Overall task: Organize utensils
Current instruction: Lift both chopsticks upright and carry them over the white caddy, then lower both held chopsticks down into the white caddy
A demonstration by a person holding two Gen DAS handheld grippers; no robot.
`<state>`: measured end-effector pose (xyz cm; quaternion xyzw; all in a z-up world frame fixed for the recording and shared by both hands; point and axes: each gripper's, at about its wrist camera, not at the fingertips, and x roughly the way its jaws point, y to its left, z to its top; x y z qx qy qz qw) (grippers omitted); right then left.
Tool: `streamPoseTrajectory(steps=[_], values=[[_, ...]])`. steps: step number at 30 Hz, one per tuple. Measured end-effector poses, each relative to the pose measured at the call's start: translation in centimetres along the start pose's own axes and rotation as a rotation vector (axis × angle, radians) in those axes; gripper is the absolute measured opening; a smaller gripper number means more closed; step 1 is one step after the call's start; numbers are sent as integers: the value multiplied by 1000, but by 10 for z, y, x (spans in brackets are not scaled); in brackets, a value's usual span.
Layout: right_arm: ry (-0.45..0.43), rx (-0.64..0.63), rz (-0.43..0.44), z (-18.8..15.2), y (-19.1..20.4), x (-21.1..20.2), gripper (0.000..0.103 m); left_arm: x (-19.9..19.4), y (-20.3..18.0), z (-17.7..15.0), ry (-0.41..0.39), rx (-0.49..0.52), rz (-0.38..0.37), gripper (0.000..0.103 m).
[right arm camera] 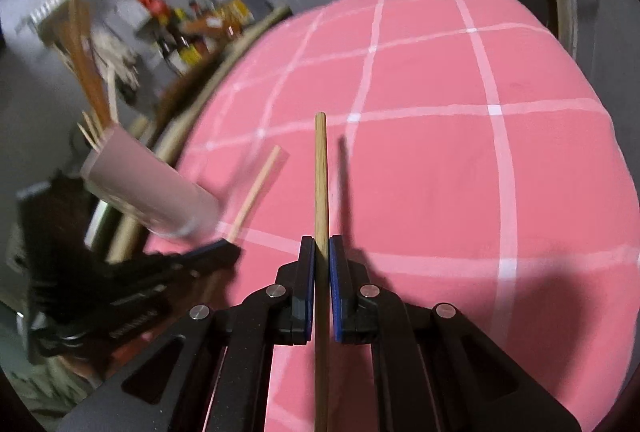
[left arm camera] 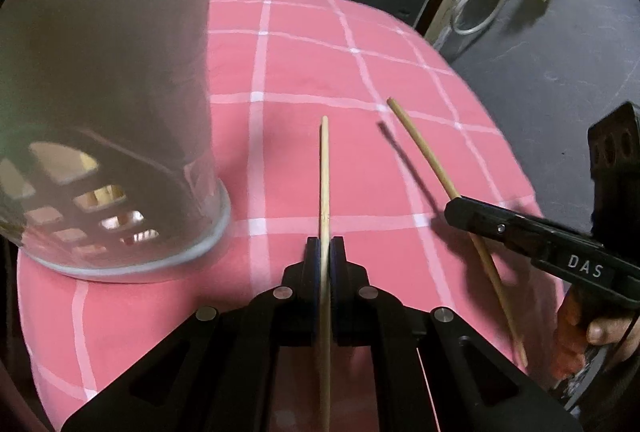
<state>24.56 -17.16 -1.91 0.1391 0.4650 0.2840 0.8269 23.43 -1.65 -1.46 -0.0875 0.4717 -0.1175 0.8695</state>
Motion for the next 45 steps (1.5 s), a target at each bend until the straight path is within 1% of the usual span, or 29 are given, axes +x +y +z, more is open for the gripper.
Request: streamPoseTrajectory(steps=[2, 5, 6, 7, 10, 11, 13, 15, 17, 21, 23, 27, 30, 31, 33, 35, 39, 41, 45], values=[[-70, 7, 18, -5, 4, -11, 5, -7, -4, -3, -41, 9, -15, 3], [-207, -6, 39, -14, 16, -34, 5, -25, -8, -8, -145, 30, -40, 3], [-257, -19, 37, -17, 21, -41, 5, -35, -10, -10, -202, 39, -44, 3], [-300, -33, 34, -19, 26, -47, 5, -41, -11, -11, -237, 44, -47, 3], [-474, -79, 39, -29, 45, -65, 5, -63, -11, -16, -359, 52, -56, 3], [-510, -86, 39, -27, 51, -65, 5, -69, -12, -18, -402, 55, -57, 3], [-589, -92, 67, -30, 62, -65, 5, -84, -12, -23, -499, 58, -53, 3], [-650, -103, 80, -33, 71, -63, 5, -98, -8, -26, -569, 59, -50, 3], [-702, -105, 111, -34, 78, -64, 5, -113, -3, -29, -640, 52, -58, 3], [-815, -116, 155, -32, 94, -72, 5, -137, 14, -32, -738, 40, -71, 3], [-869, -126, 174, -24, 105, -73, 5, -151, 26, -30, -787, 33, -65, 3], [-919, -169, 201, -13, 128, -71, 5, -172, 53, -27, -842, 16, -84, 3], [-910, -187, 227, -4, 140, -62, 5, -176, 66, -19, -824, 15, -113, 3], [-904, -189, 232, -2, 143, -59, 5, -178, 70, -21, -822, 17, -124, 3], [-902, -196, 236, 1, 145, -56, 5, -182, 74, -20, -833, 14, -131, 3], [-898, -195, 242, 3, 147, -53, 5, -186, 84, -19, -852, -12, -144, 3], [-934, -193, 254, 12, 155, -51, 5, -202, 94, -17, -909, -56, -131, 3], [-960, -194, 258, 18, 160, -49, 5, -211, 104, -14, -952, -81, -121, 3], [-1025, -205, 244, 29, 171, -44, 5, -220, 131, -1, -1036, -130, -74, 3]])
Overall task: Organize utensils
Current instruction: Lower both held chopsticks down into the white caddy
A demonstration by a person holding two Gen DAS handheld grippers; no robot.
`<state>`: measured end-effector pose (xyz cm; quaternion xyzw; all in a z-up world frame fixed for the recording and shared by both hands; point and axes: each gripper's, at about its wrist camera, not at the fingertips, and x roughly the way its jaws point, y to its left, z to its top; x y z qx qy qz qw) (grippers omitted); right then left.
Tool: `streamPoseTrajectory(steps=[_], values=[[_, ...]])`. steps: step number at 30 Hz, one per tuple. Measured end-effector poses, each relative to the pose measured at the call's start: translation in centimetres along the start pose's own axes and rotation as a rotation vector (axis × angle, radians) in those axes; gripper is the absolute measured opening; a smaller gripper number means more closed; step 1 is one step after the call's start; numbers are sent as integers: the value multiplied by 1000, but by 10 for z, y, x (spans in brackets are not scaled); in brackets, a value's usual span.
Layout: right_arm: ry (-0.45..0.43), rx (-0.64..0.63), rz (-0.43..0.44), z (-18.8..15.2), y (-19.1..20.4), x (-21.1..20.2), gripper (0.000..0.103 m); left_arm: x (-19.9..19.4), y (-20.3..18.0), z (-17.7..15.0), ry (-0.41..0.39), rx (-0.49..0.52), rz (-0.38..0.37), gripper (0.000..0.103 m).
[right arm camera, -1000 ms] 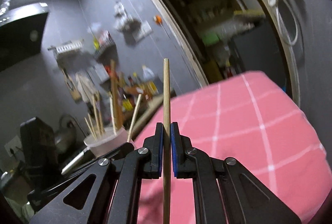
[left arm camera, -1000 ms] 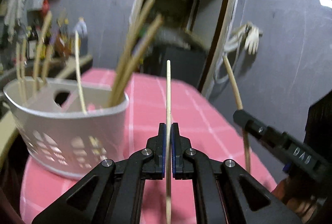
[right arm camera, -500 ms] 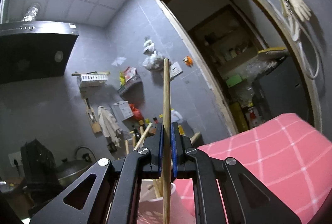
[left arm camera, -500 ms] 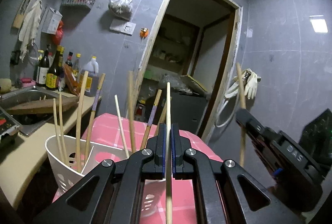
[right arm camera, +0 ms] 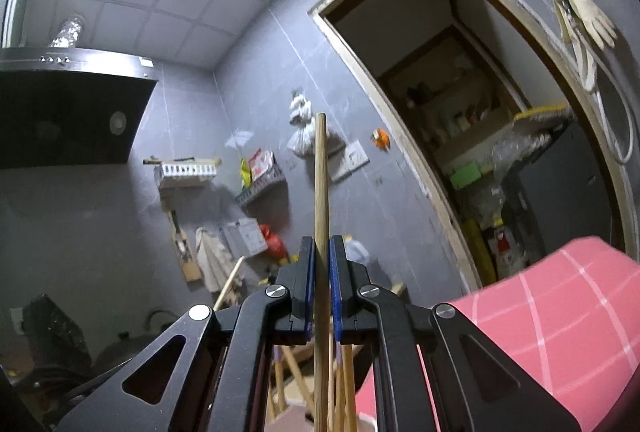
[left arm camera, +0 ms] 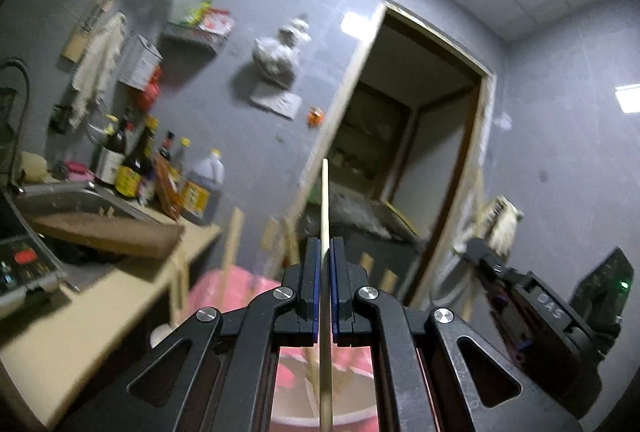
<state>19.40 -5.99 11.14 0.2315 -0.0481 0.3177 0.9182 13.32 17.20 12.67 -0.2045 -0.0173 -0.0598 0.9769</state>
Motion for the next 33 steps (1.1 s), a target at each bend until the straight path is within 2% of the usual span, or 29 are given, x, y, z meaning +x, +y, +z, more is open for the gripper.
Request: streamPoseTrajectory(steps=[6, 14, 23, 33], values=[[-52, -46, -58, -10, 1, 22, 5, 16, 42, 9, -64, -68, 69, 3], [-12, -38, -98, -30, -15, 33, 5, 35, 78, -1, -64, -154, 108, 3], [39, -32, -73, -40, -21, 33, 5, 37, 69, -18, -26, -118, 115, 3], [89, -33, -49, -48, -21, 37, 5, 47, 67, -35, 78, -102, 129, 3]])
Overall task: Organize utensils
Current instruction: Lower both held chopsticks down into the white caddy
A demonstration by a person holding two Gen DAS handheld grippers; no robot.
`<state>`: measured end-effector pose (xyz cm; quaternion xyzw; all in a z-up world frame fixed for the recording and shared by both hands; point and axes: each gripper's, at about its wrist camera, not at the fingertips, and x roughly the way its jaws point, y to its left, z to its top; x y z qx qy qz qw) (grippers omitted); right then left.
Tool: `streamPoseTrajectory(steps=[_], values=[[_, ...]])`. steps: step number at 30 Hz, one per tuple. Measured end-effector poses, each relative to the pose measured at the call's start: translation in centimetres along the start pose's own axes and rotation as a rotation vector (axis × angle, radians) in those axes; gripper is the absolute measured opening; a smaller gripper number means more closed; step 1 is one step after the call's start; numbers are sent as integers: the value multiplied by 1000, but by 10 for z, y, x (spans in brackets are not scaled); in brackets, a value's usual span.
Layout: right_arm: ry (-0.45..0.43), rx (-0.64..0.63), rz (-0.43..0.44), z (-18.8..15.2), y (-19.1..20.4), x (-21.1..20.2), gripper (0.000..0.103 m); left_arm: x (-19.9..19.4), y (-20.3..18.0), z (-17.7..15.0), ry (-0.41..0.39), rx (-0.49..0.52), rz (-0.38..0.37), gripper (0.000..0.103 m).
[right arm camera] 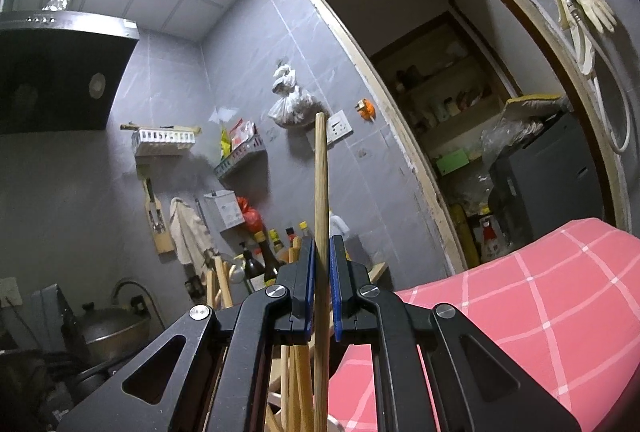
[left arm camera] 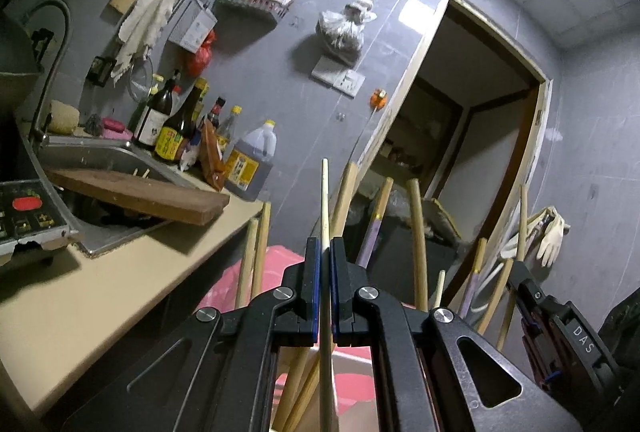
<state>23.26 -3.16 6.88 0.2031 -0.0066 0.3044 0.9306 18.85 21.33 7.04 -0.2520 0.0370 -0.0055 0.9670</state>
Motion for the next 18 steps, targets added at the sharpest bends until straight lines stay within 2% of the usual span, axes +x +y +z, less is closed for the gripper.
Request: streamPoseTrajectory(steps=[4, 18], values=[[20, 1, 9, -4, 0, 1, 5, -1, 4, -4, 33, -11, 2, 3], [41, 6, 15, -7, 0, 2, 6, -8, 7, -6, 61, -28, -3, 3]])
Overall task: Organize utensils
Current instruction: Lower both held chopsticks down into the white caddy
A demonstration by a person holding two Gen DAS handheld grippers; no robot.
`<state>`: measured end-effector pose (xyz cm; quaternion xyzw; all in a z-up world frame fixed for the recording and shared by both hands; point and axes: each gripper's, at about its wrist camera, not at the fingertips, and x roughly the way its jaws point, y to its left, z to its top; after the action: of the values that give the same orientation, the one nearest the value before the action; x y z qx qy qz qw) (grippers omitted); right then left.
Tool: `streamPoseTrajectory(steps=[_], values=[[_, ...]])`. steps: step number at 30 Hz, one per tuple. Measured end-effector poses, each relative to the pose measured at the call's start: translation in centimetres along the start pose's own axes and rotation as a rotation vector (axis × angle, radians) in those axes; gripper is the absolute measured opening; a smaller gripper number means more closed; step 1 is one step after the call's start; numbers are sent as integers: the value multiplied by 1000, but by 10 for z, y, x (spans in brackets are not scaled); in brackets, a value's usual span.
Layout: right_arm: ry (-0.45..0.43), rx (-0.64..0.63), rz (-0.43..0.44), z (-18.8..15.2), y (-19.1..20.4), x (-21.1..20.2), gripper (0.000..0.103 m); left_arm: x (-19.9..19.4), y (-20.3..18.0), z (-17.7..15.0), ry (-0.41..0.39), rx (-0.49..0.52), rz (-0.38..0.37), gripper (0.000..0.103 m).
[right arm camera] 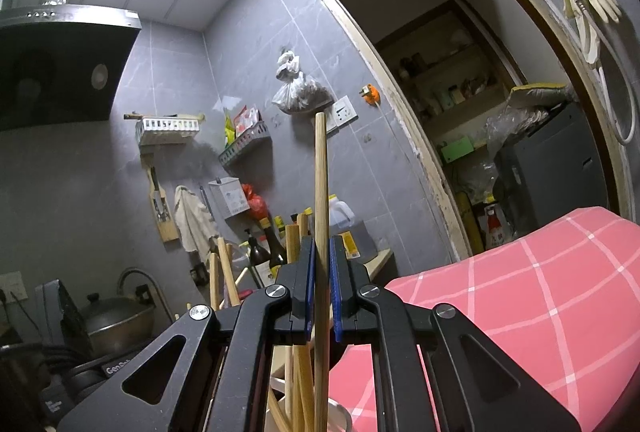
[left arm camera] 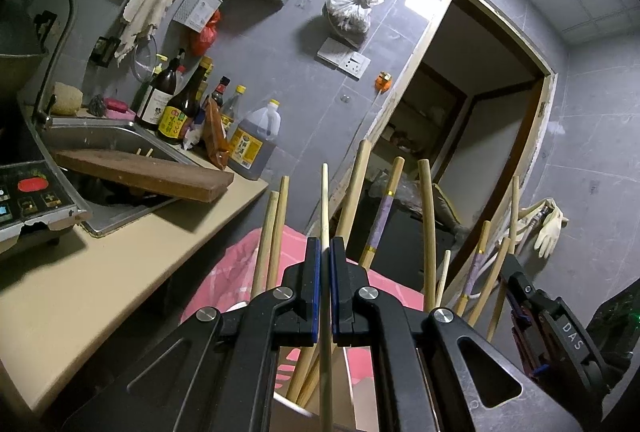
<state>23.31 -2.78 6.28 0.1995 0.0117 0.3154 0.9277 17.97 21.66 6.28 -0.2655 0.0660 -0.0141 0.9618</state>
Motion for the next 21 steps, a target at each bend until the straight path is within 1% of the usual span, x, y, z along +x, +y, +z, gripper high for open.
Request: streamPoseTrajectory(steps=[4, 9, 15, 21], values=[[7, 2, 1, -1, 0, 1, 6, 0, 3, -2, 30, -15, 2, 3], [11, 0, 6, -2, 1, 1, 6, -3, -5, -3, 51, 15, 31, 3], [20, 6, 7, -4, 0, 1, 6, -3, -16, -6, 135, 58, 100, 3], [24, 3, 12, -4, 1, 0, 6, 6, -31, -13, 247, 107, 173, 3]])
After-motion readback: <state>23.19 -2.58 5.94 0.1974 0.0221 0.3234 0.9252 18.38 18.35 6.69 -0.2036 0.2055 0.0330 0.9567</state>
